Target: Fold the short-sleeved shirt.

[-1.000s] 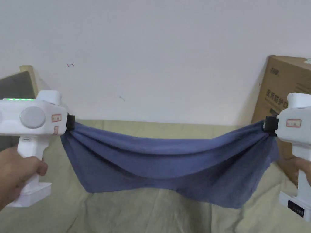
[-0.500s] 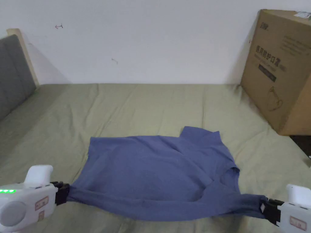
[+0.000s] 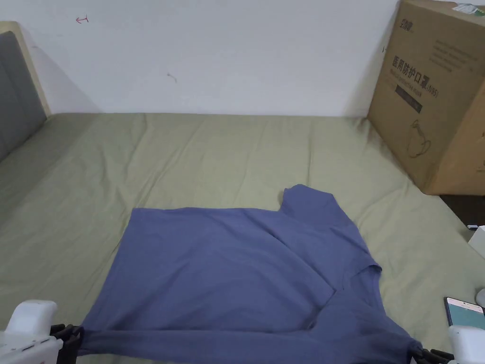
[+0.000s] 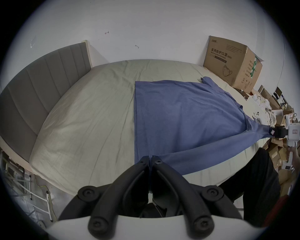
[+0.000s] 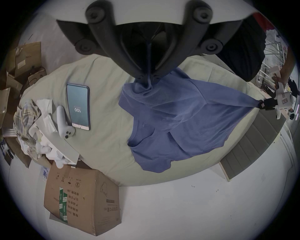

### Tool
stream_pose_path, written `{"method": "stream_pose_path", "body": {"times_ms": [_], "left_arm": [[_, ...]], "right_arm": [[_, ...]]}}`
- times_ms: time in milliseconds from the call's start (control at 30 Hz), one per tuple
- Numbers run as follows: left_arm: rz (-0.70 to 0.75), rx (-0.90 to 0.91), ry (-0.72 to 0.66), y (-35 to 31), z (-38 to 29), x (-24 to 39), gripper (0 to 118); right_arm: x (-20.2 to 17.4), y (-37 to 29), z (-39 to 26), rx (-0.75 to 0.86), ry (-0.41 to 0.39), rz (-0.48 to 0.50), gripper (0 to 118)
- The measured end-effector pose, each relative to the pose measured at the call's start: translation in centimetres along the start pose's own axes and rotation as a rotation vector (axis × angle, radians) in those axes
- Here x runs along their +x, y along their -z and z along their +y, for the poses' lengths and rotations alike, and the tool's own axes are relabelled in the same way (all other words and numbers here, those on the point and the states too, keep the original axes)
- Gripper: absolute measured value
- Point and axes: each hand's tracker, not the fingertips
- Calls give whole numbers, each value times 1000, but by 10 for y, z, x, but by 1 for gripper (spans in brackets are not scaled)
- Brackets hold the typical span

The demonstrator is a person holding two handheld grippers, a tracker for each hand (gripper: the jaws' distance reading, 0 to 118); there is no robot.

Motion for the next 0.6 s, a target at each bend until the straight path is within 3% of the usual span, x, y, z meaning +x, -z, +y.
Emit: {"method": "stream_pose_path", "body": {"times_ms": [133, 367, 567, 600], "left_arm": [[-8, -37, 27, -3, -14, 1, 1], [0, -101, 41, 14, -30, 5, 1], [12, -135, 88, 27, -35, 9, 2], [11, -156, 64, 33, -35, 6, 8]], "right_arm": [[5, -3, -11, -14, -23, -20, 1], [21, 25, -23, -100, 49, -5, 1], [19, 39, -25, -124, -24, -41, 2], [15, 40, -24, -139, -24, -49, 6]]}}
